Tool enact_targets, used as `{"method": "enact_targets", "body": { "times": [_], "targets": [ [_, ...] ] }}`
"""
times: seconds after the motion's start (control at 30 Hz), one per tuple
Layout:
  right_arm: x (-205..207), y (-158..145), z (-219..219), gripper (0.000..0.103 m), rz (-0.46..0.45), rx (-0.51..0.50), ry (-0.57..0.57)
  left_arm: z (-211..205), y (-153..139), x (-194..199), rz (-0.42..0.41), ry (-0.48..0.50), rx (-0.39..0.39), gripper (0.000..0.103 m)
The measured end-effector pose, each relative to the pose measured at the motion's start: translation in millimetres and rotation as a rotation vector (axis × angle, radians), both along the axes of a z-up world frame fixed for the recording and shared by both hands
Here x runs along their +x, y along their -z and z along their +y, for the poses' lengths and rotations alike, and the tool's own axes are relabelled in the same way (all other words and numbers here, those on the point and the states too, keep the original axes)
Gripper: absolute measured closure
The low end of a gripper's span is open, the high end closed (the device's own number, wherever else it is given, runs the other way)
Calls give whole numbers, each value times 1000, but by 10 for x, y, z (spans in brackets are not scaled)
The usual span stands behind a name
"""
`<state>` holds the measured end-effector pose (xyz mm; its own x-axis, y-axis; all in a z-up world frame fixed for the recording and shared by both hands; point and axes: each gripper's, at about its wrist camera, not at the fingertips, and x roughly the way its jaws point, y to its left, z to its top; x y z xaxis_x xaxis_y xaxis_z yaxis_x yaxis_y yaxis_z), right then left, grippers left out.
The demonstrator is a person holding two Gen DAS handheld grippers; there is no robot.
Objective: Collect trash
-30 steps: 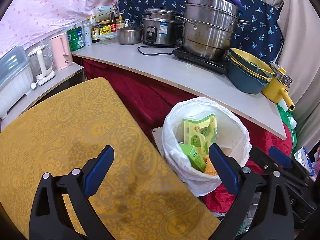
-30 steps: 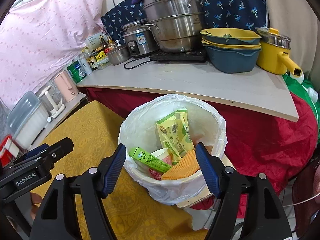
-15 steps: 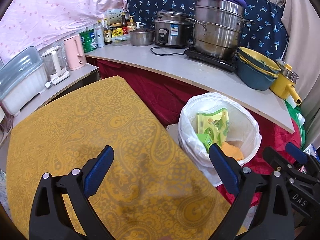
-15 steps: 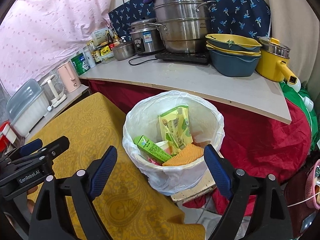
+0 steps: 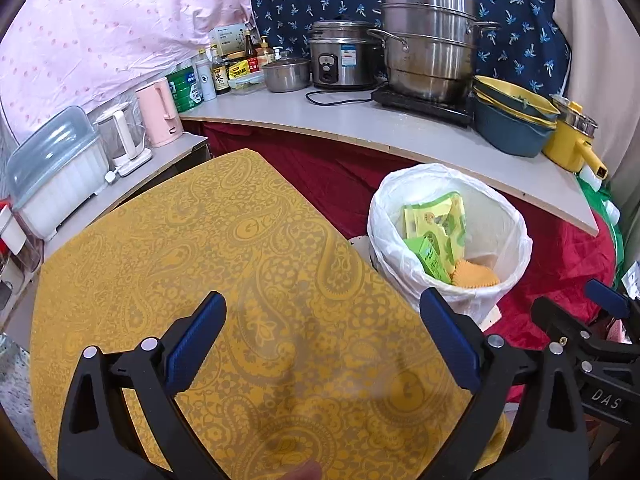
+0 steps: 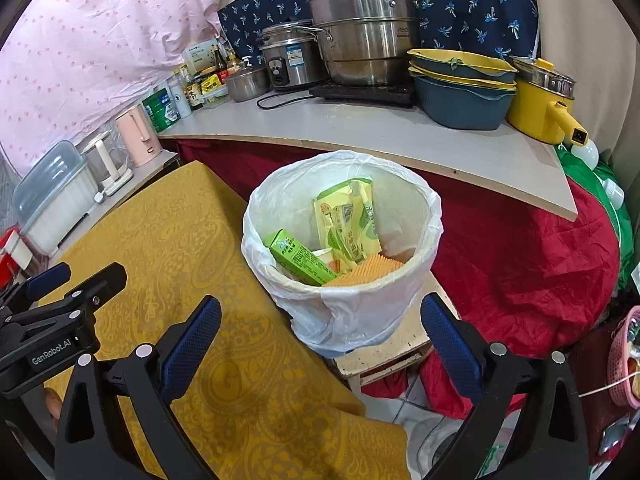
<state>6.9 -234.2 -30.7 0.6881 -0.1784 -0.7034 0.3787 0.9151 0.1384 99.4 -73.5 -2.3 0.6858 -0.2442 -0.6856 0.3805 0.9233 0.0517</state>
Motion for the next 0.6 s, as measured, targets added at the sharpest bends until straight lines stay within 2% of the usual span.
{"method": "enact_targets", "body": {
  "times": [0.6],
  "targets": [
    [-131,44,68,7,10,-29,7,-82,79,-148,-3,20,15,10]
  ]
}}
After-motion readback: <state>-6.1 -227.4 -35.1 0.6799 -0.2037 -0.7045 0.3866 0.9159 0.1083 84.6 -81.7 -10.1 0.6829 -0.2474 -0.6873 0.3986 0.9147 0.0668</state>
